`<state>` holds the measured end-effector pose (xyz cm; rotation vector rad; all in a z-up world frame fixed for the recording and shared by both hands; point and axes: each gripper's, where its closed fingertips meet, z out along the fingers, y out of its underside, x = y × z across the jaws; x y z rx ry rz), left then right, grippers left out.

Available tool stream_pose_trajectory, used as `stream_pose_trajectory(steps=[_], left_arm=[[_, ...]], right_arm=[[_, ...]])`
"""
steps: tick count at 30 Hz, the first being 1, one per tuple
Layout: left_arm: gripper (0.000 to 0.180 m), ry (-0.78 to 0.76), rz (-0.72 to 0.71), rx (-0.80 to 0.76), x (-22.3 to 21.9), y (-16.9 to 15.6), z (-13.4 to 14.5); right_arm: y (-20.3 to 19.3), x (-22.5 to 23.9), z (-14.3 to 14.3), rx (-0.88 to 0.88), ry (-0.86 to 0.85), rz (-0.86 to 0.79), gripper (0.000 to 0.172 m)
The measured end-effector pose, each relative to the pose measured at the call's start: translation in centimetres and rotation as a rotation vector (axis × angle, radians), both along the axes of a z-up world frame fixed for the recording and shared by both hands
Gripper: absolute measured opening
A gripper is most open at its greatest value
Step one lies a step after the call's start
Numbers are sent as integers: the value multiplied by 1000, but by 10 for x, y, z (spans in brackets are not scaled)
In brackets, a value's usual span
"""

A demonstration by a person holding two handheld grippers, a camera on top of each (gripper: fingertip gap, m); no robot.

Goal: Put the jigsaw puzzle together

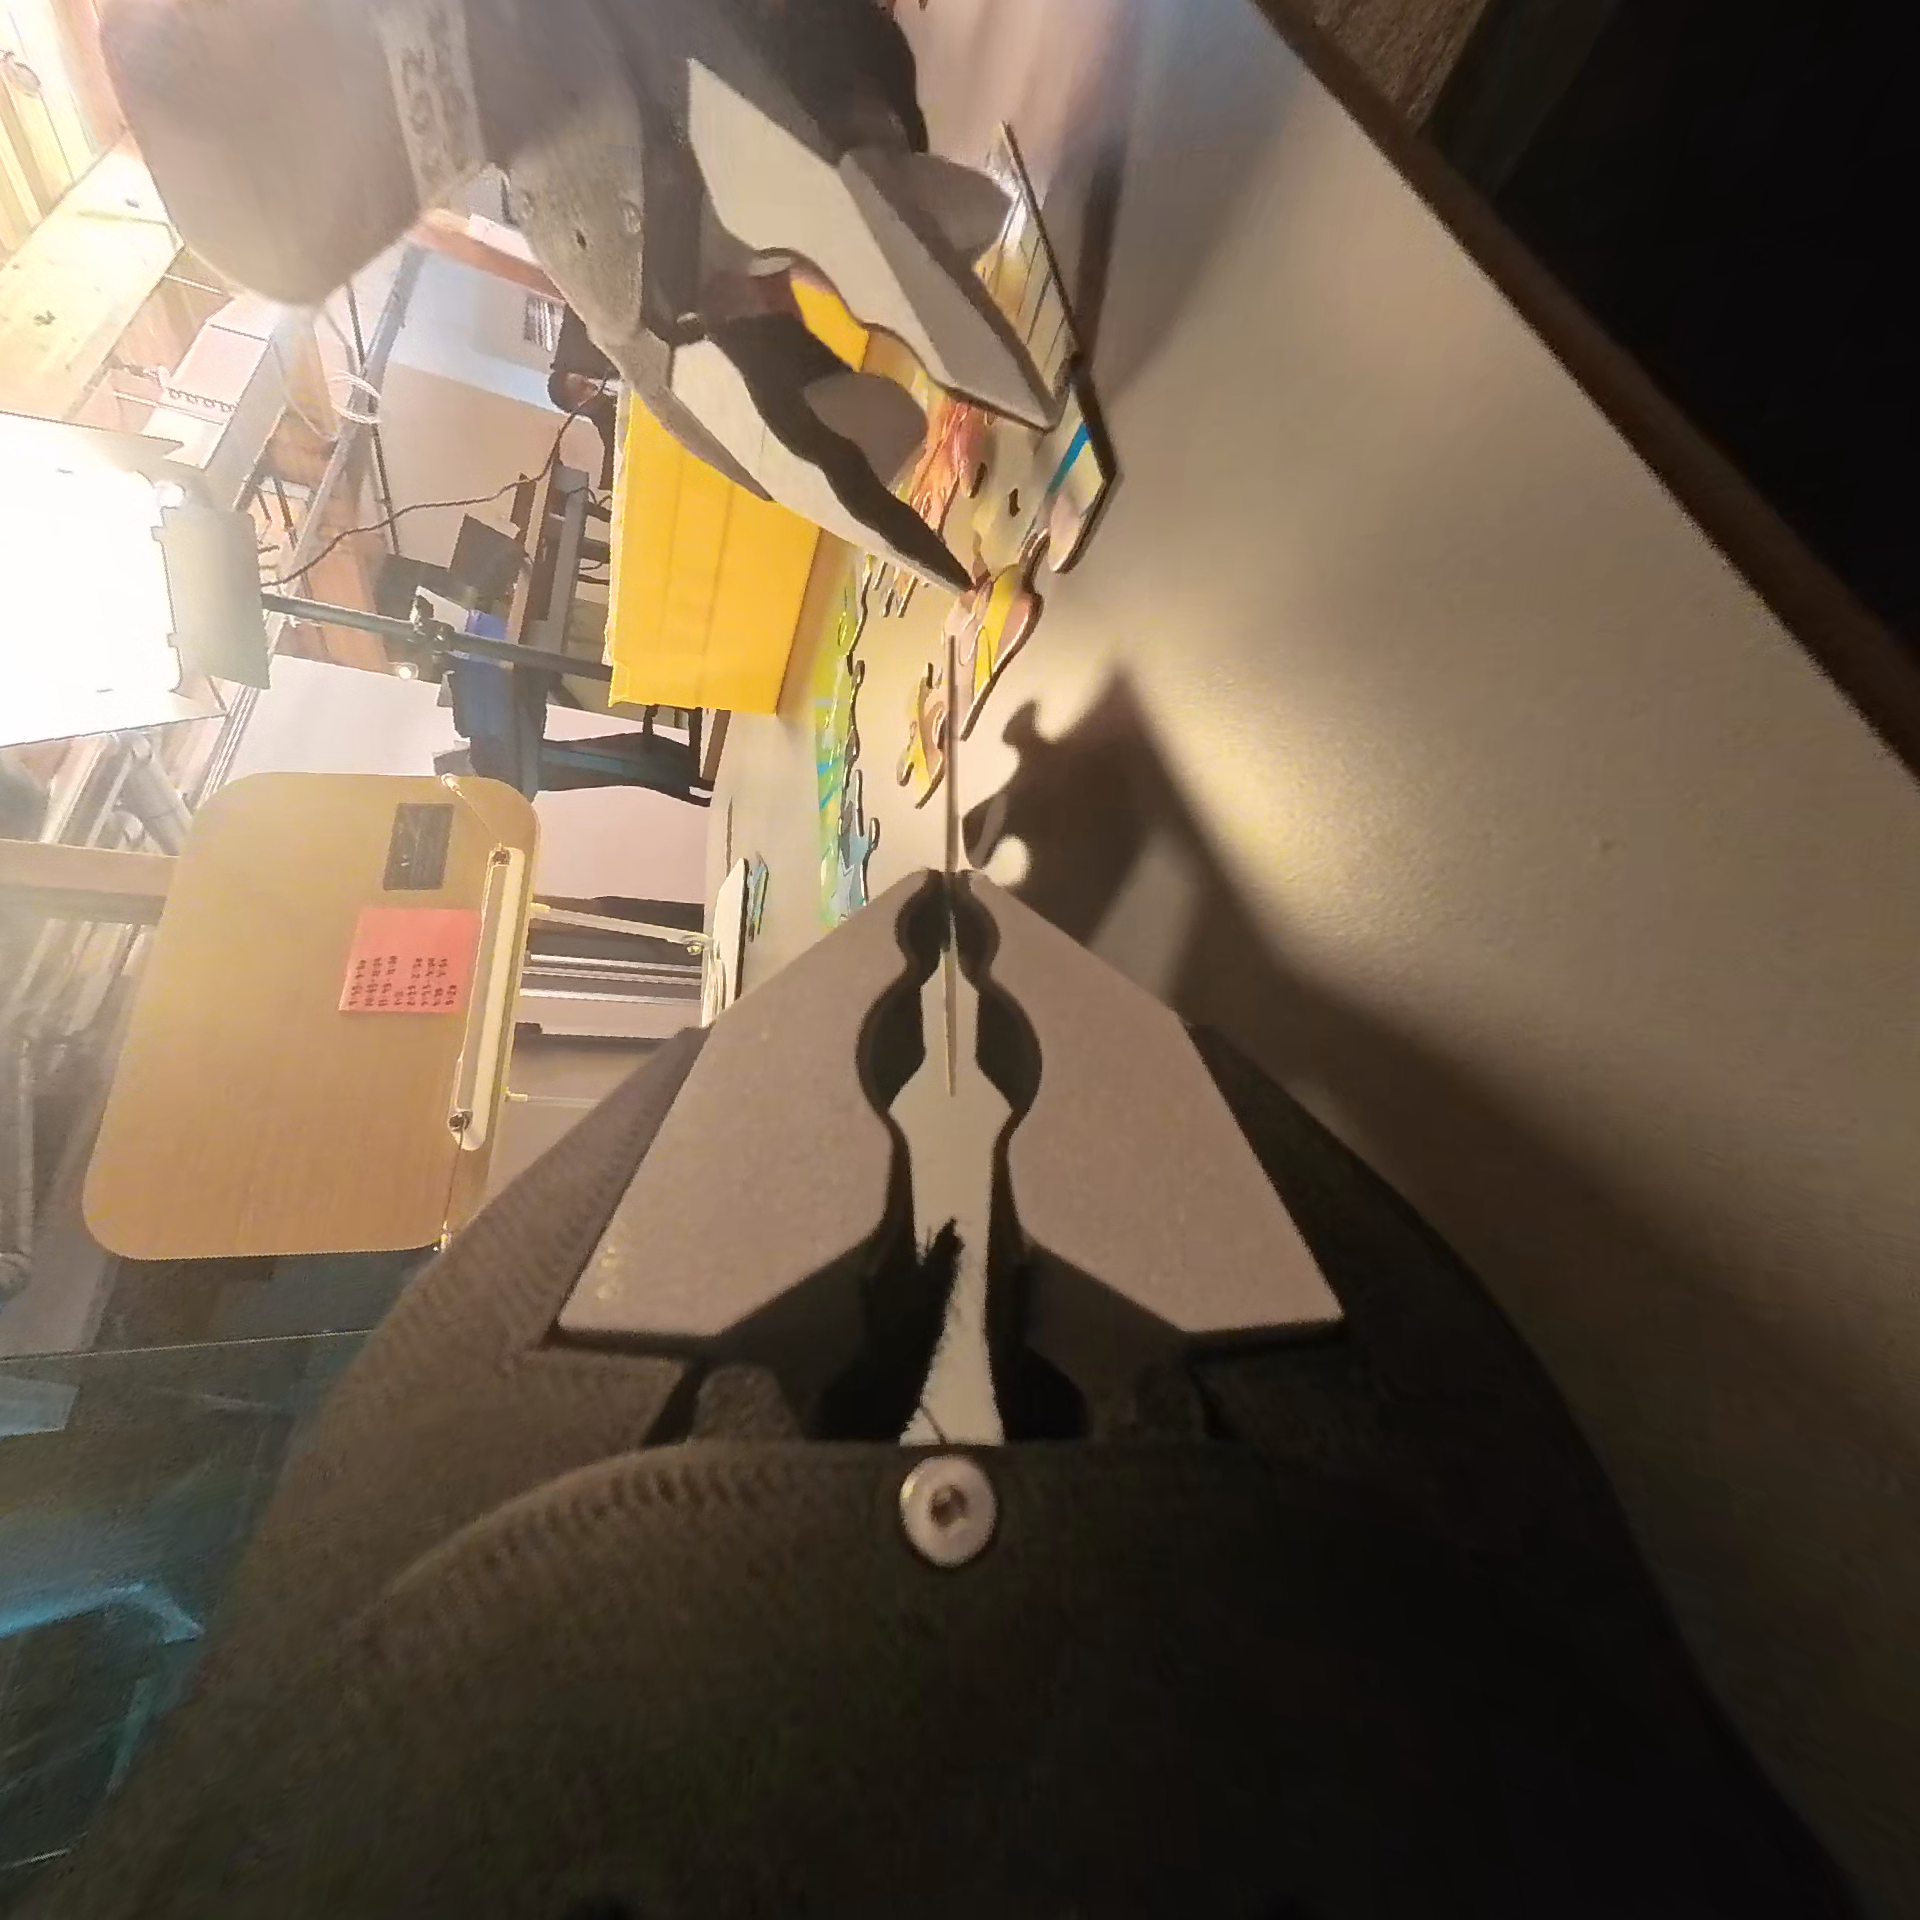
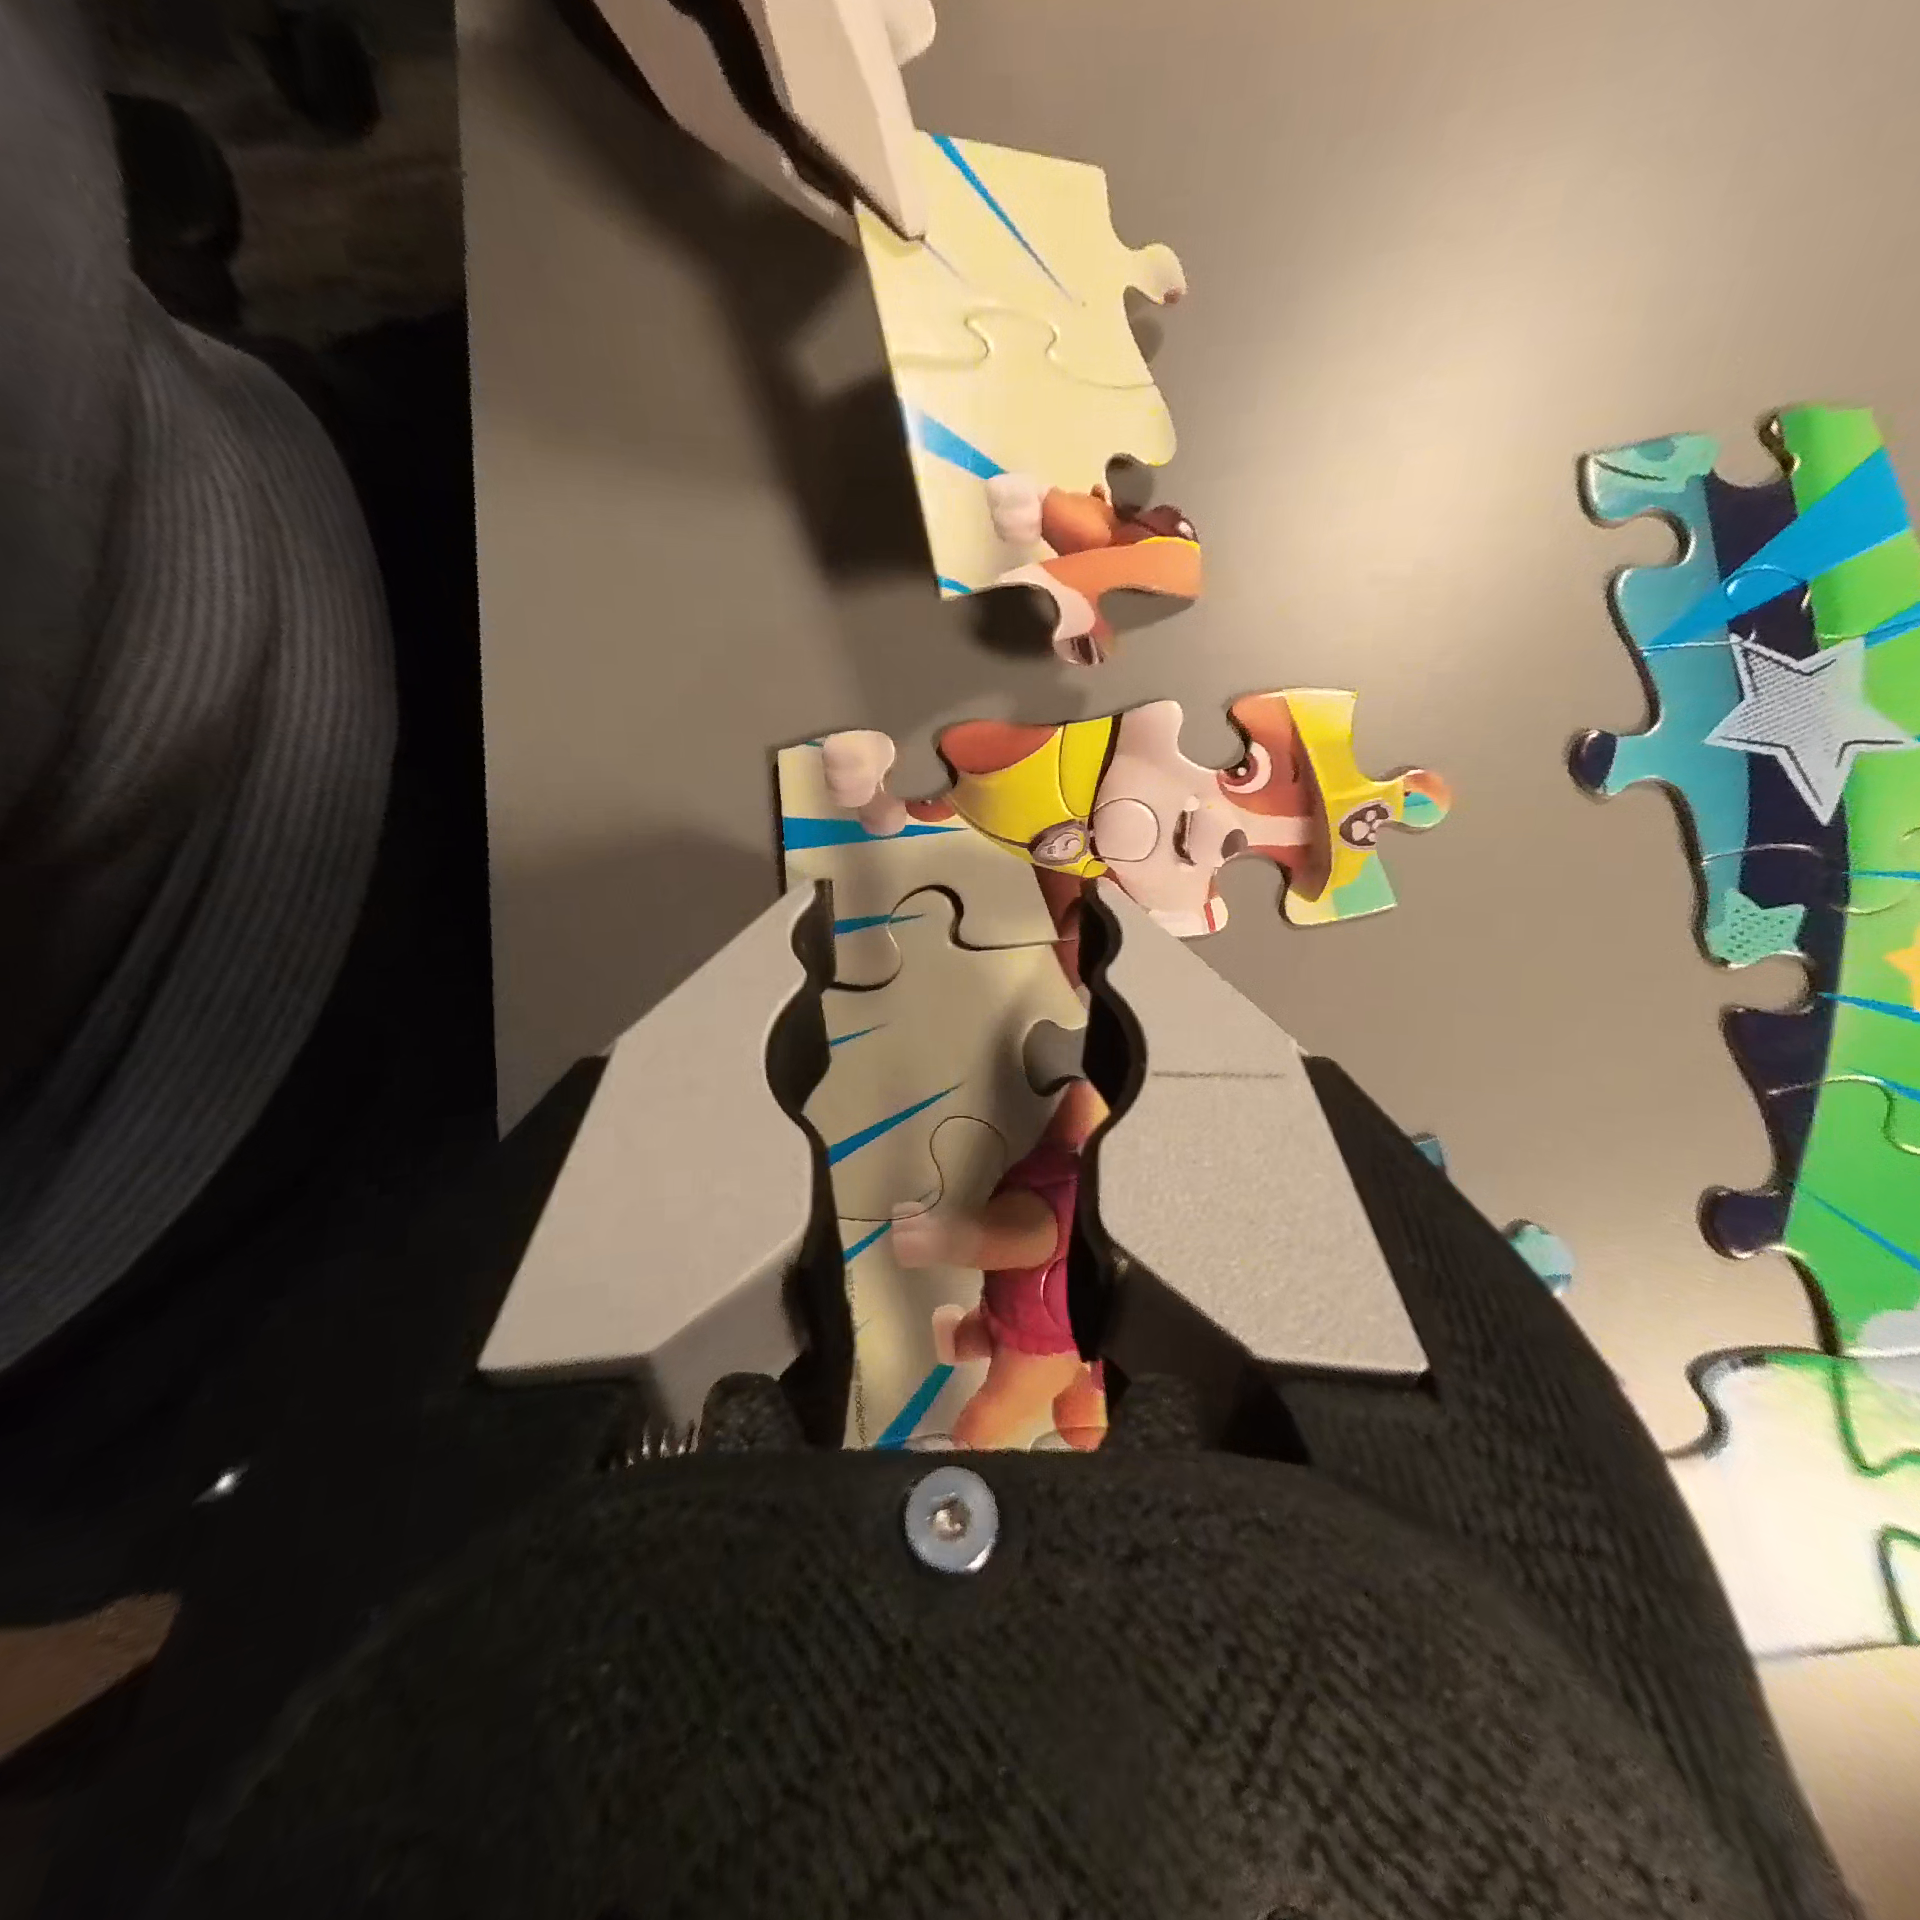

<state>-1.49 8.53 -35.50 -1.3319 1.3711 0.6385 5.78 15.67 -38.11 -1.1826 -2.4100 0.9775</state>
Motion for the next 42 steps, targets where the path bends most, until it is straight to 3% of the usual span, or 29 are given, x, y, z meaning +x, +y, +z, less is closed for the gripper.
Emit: stream_pose_trajectory(steps=[16,34,42], left_arm=[[0,1,-9,6,2,0,1],[0,76,-186,15,35,-5,-10],[0,100,-218,-23,42,-7,-19]], right_arm=[[-2,4,2,19,41,61,36],[-8,-2,18,-69,73,32,40],[-21,-11,14,-96,41,70,7]])
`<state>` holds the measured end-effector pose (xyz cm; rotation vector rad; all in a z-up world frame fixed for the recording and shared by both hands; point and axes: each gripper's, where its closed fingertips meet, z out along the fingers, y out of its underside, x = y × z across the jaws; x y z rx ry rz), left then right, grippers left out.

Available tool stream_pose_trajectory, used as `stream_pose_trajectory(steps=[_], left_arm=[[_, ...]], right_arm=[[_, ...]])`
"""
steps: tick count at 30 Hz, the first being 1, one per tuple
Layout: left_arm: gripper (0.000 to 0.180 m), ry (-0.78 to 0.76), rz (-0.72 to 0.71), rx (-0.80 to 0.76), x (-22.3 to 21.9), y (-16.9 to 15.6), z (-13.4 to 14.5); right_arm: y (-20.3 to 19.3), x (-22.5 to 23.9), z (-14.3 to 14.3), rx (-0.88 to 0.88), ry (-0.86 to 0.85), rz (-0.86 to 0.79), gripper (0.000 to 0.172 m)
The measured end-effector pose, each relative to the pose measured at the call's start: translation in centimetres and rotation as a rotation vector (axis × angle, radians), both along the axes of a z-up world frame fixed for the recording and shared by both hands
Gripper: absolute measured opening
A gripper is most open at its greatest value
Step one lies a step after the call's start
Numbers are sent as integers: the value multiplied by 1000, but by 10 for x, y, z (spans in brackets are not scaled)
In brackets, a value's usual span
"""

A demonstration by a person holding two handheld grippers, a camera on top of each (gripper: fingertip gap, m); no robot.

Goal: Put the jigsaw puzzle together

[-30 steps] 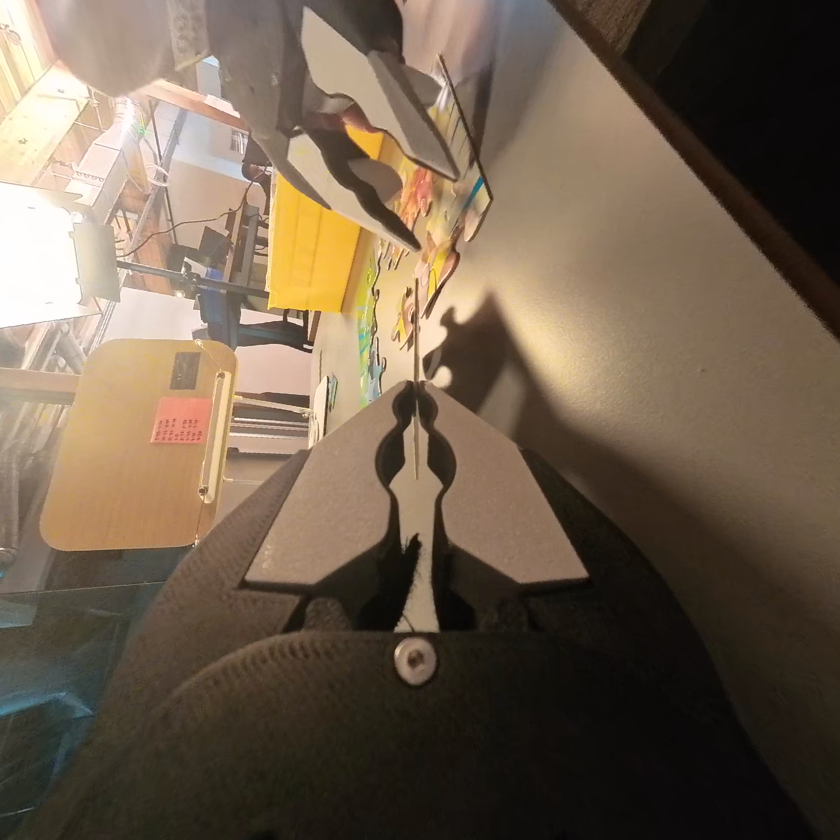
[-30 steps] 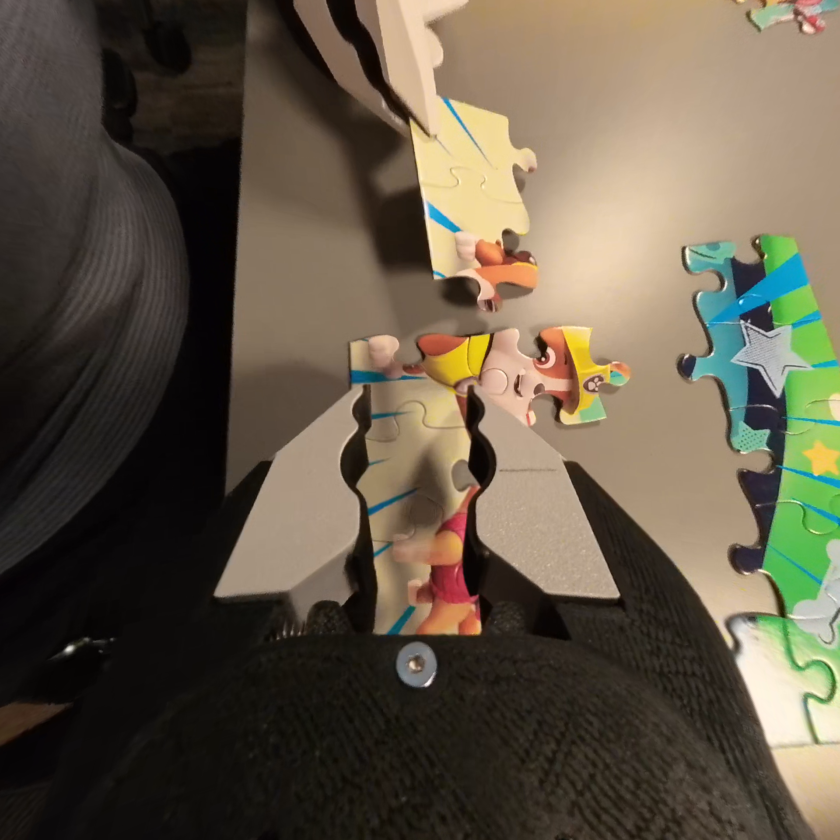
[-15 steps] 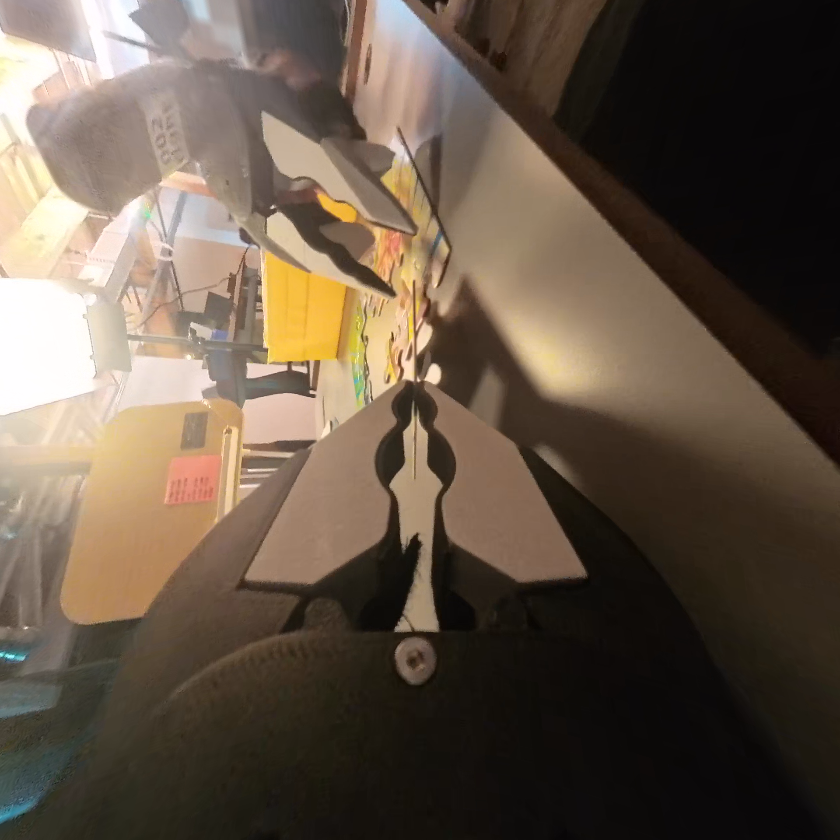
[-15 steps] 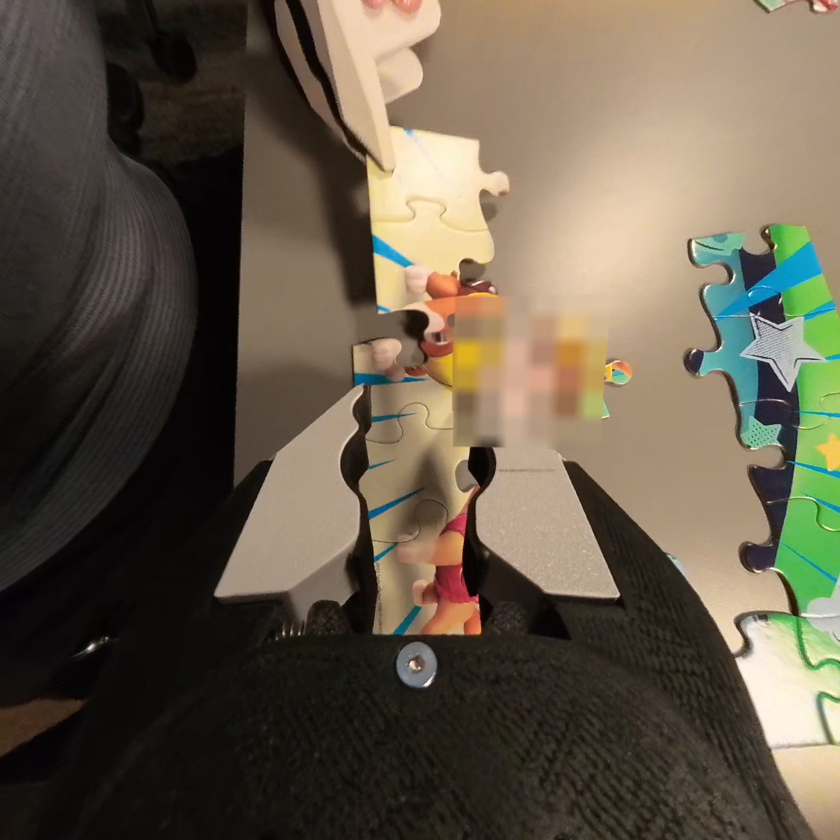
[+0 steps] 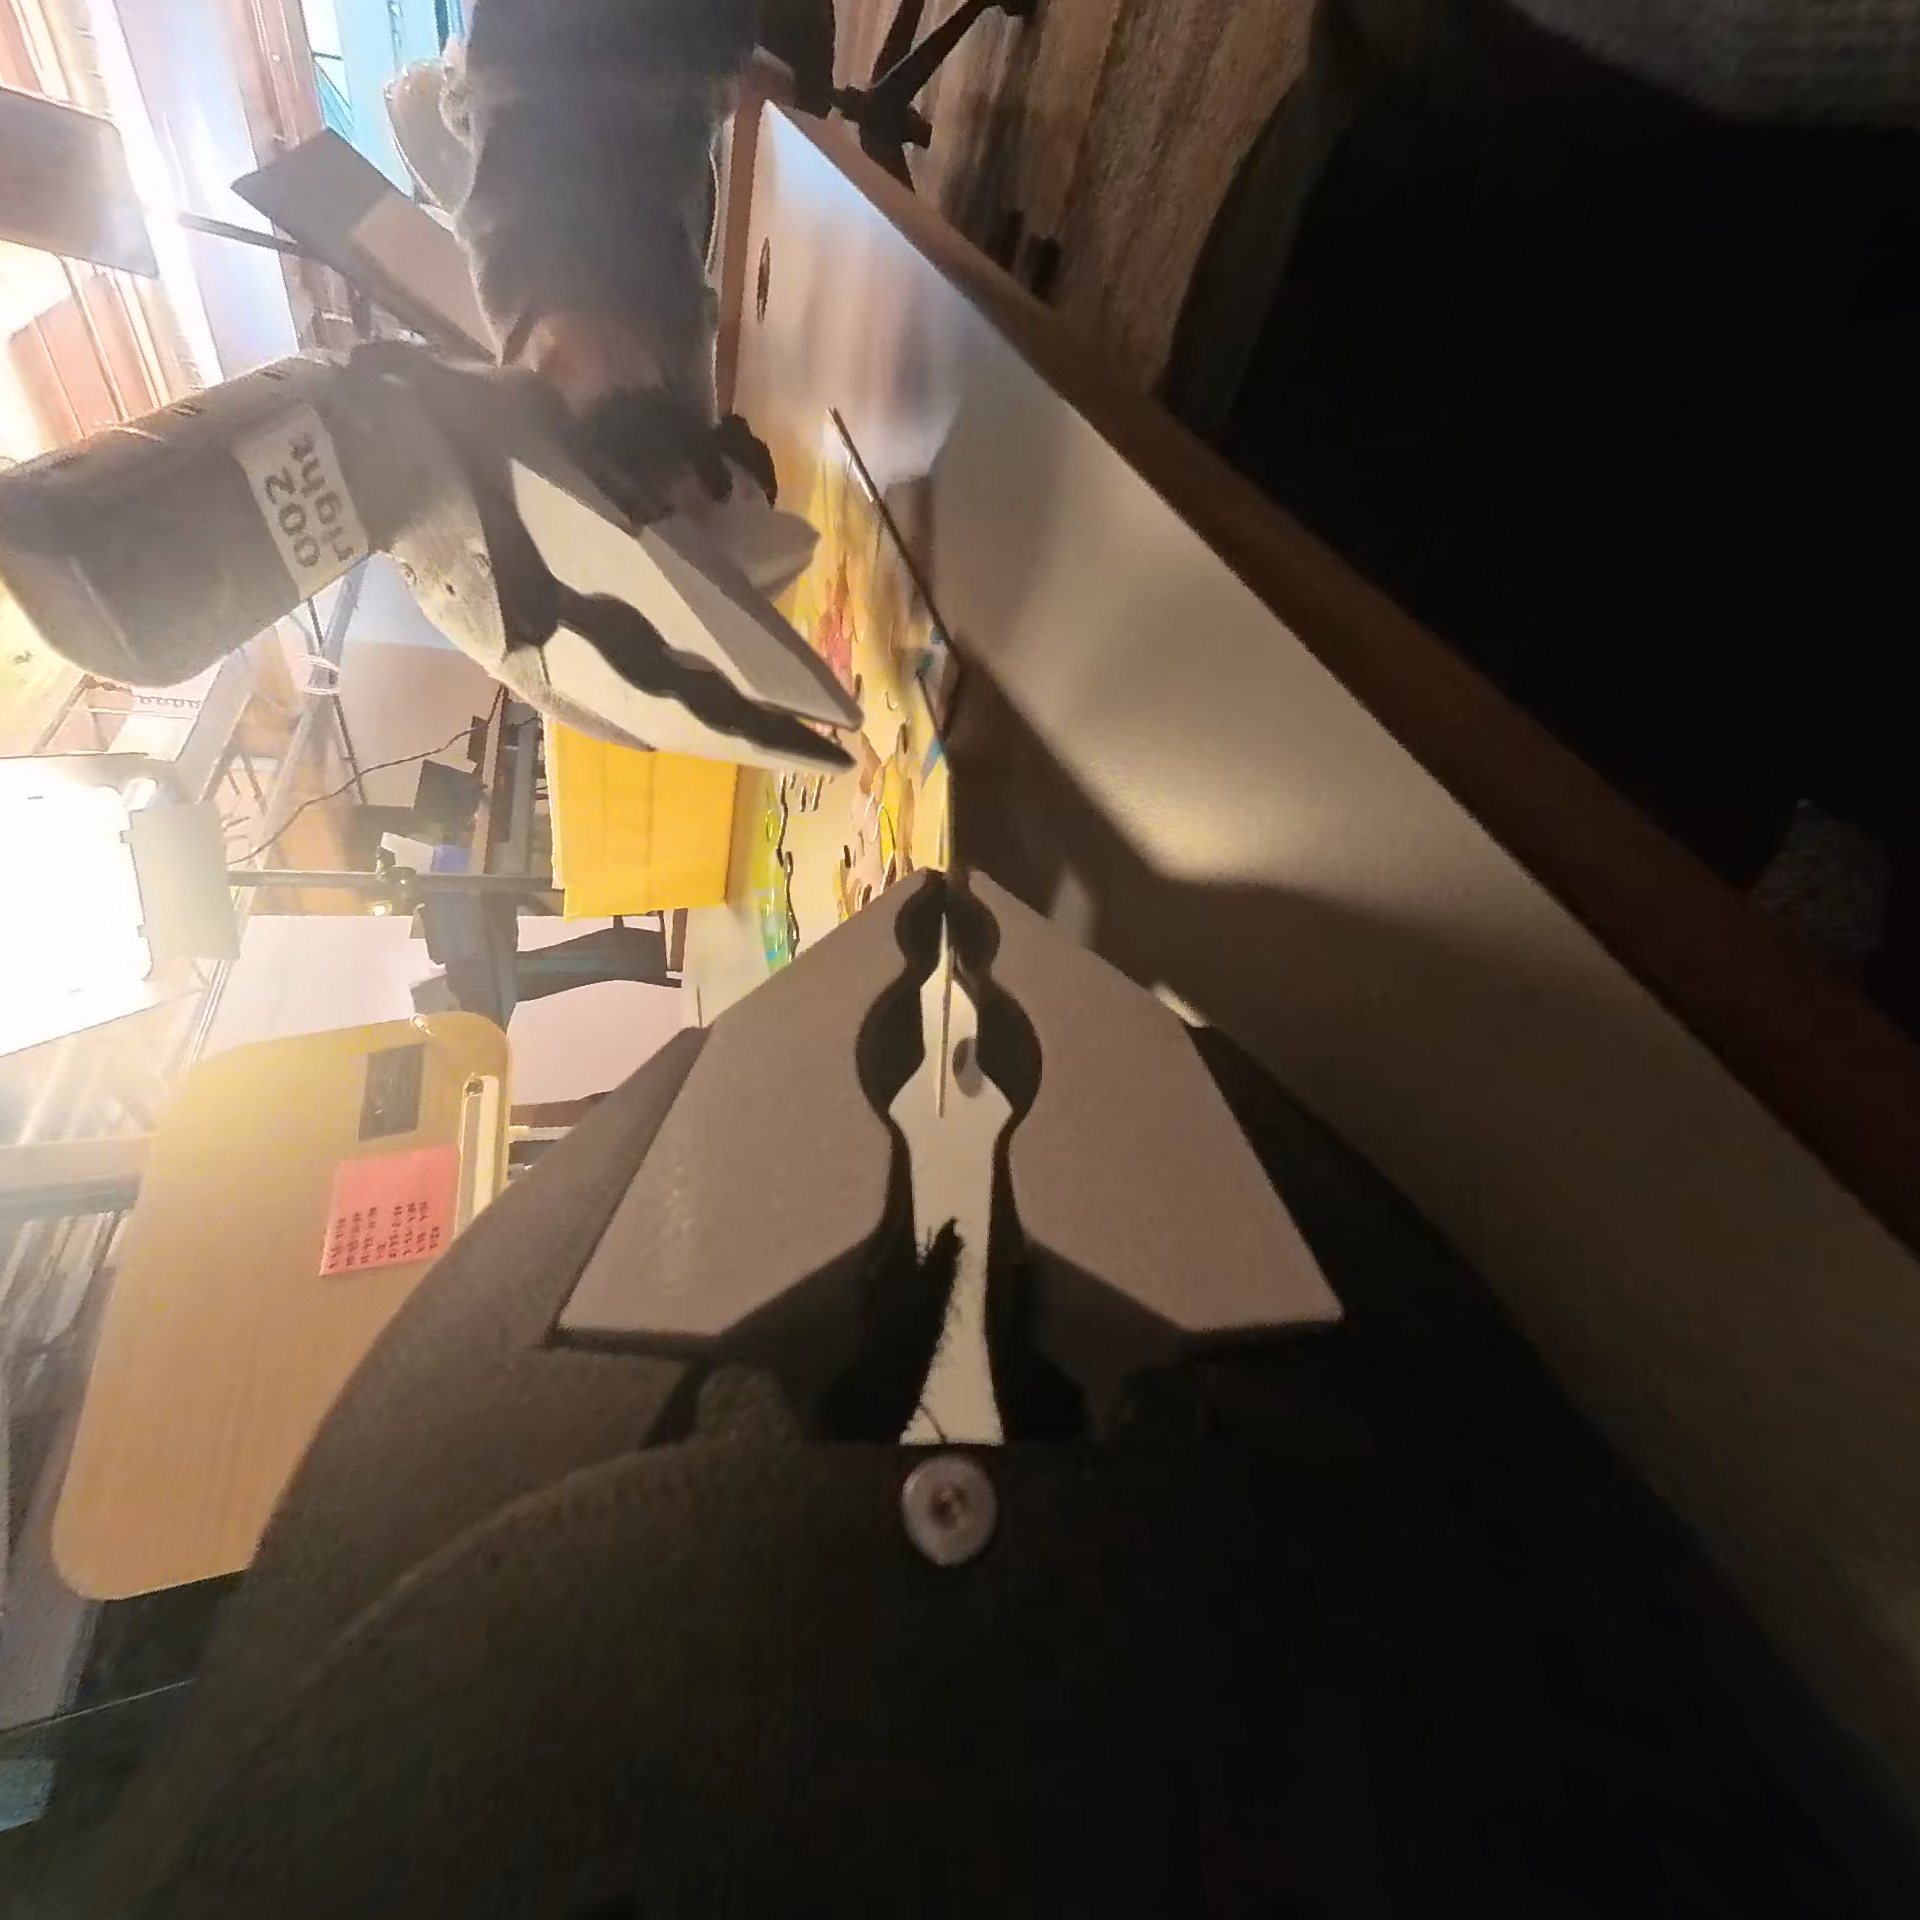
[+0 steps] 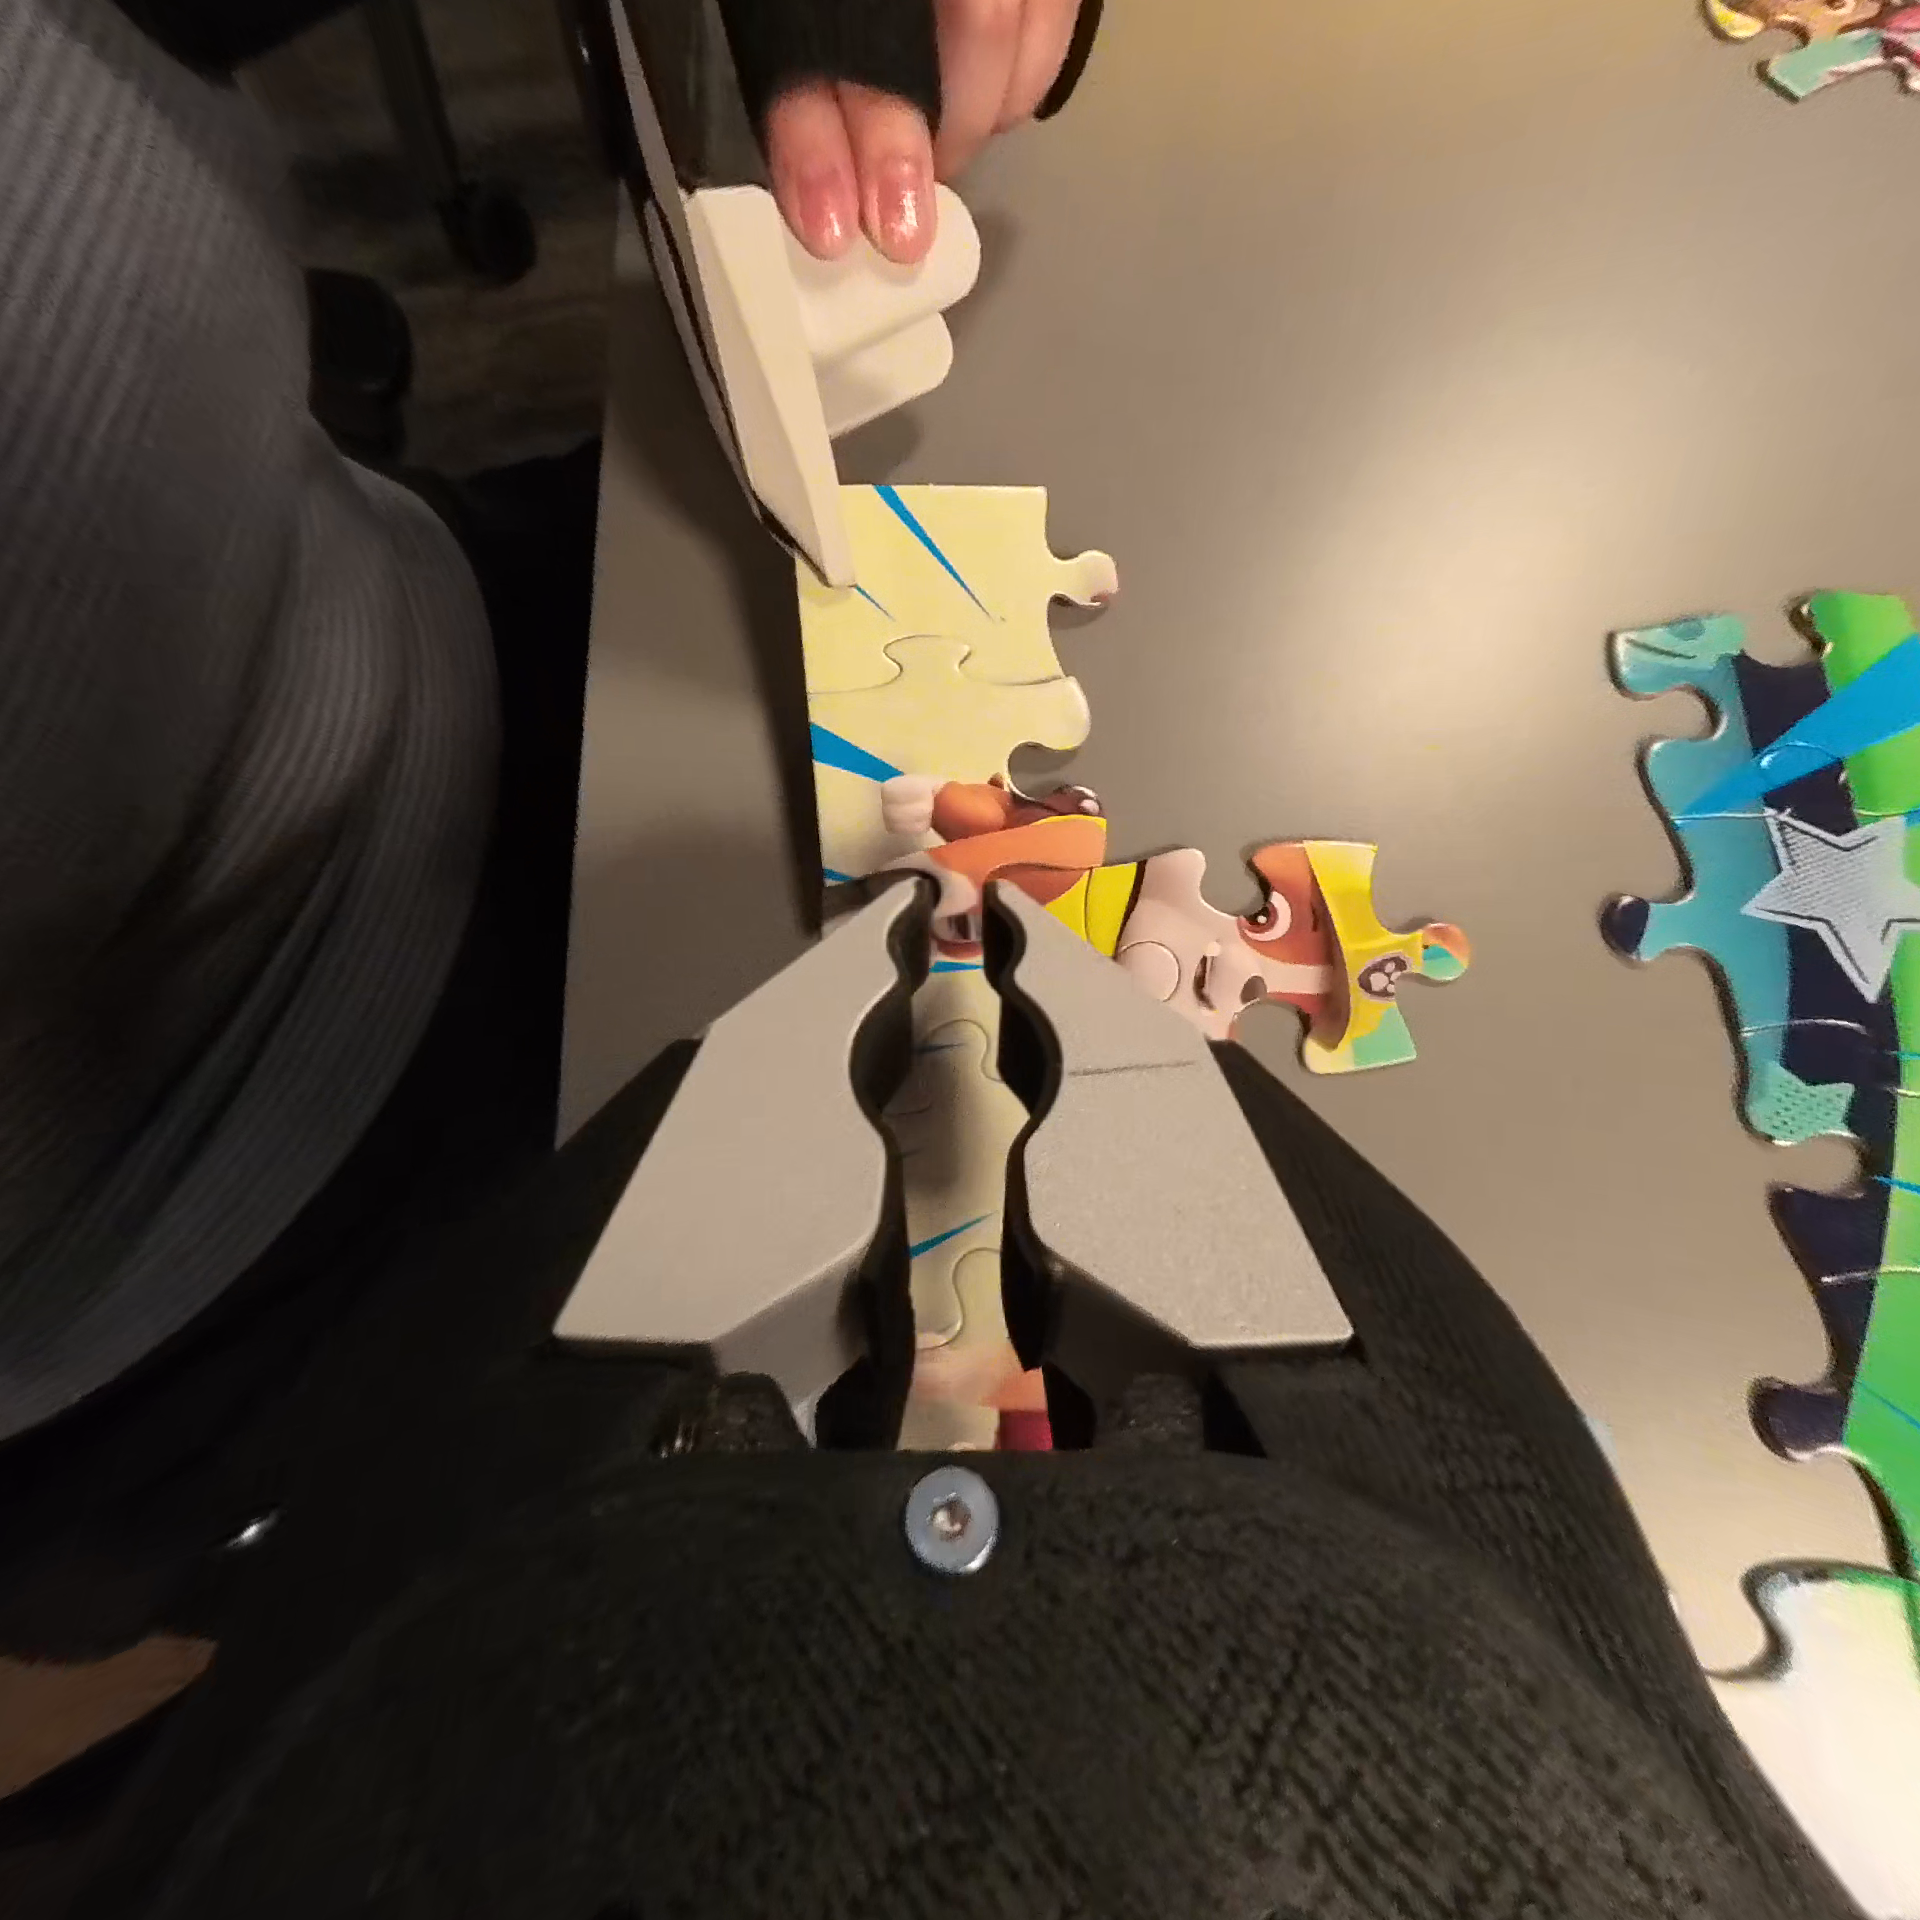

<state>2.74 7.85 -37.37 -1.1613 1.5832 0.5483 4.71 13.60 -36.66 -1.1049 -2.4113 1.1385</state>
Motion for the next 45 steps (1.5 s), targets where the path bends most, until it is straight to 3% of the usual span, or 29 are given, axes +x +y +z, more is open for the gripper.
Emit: stream_pose_trajectory(steps=[13,19,23,26,28,33,37,39,45], left_arm=[[2,33,-16,-9,-1,-1,-7],[26,-24,-14,-40,-2,-5,-3],[42,-115,-15,-155,-6,-13,2],[57,-306,50,-413,-7,-14,2],[46,-409,119,-518,-11,-4,4],[6,-432,237,-650,-15,10,-12],[9,-483,279,-696,-11,14,-12],[0,-480,279,-728,-10,12,-14],[0,-516,314,-776,-11,13,-13]], right_arm=[[-3,-2,-14,38,-56,-25,0],[-4,-2,-14,78,-41,-50,0],[-4,-2,-14,95,-36,-78,0],[-9,-14,5,69,48,-106,0],[-8,-17,2,99,34,-108,0],[-10,-14,-15,121,-39,-77,0],[-20,-23,0,75,41,-101,0],[-27,-27,-3,78,38,-89,0],[-37,-32,-14,110,-6,-61,0]])
